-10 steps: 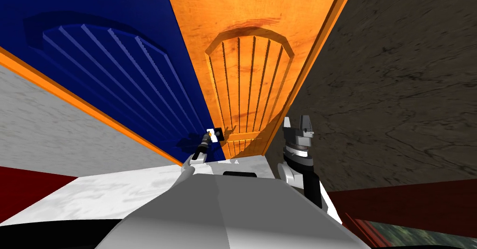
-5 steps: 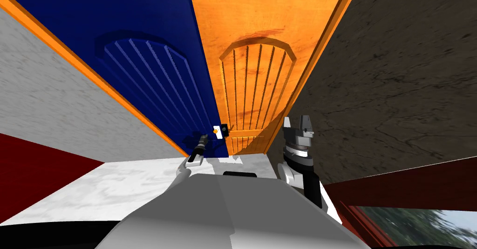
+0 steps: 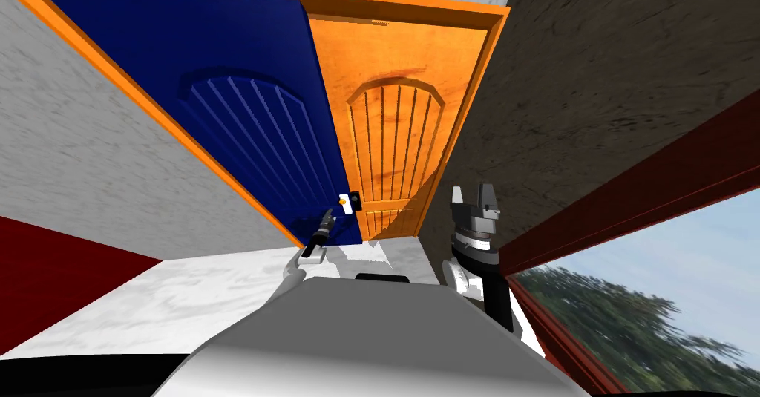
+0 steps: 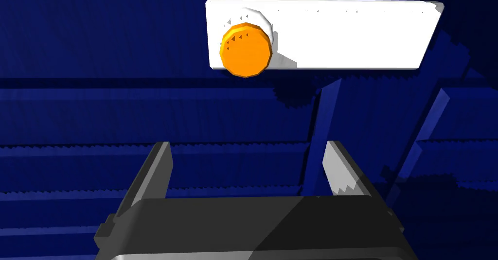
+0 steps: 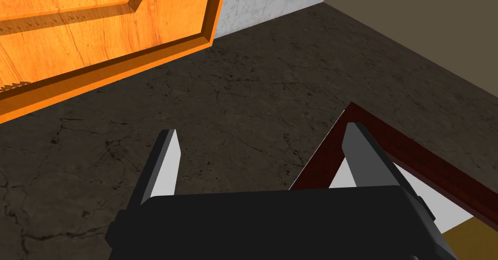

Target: Pull the door open

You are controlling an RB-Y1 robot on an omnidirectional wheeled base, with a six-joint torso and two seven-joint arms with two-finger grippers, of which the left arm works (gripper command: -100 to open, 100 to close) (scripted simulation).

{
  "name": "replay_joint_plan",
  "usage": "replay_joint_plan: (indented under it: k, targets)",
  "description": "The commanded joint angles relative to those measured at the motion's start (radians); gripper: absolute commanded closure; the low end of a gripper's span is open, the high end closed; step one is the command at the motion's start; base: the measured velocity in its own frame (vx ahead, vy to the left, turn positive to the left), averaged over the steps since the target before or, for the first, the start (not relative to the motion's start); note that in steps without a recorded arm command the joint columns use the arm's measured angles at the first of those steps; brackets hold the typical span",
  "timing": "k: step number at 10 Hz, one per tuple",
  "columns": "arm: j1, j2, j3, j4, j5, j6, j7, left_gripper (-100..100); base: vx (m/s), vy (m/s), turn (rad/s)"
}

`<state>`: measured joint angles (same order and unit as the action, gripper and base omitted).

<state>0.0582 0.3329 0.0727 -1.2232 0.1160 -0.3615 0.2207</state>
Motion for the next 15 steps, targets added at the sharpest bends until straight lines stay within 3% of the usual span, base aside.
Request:
replay_joint_plan:
  k: [1,3,5,8,12,13,14,15]
  targets:
    - [0.0,0.0,0.0,0.0,0.0,0.0,0.0,-100,-0.085,-0.047,-0.017]
    - [0.026,0.02,0.044,0.027,0.006,0.004,-0.005,-100,-0.056,0.089,0.22]
    - [0.032,0.027,0.07,0.047,0.009,0.004,-0.011,-100,0.058,0.119,0.079]
    - [0.017,0.017,0.064,0.048,0.007,0.001,-0.015,-100,0.174,0.014,-0.052]
    - [-0.025,-0.011,0.027,0.031,-0.001,-0.005,-0.017,-100,0.209,-0.081,-0.143]
    - [-0.025,-0.009,0.033,0.045,0.0,-0.009,-0.019,-100,0.089,-0.057,-0.027]
    - [-0.025,-0.009,0.033,0.045,0.0,-0.009,-0.019,100,-0.009,0.007,0.029]
    - [-0.025,-0.009,0.033,0.045,0.0,-0.009,-0.019,100,-0.027,0.024,-0.011]
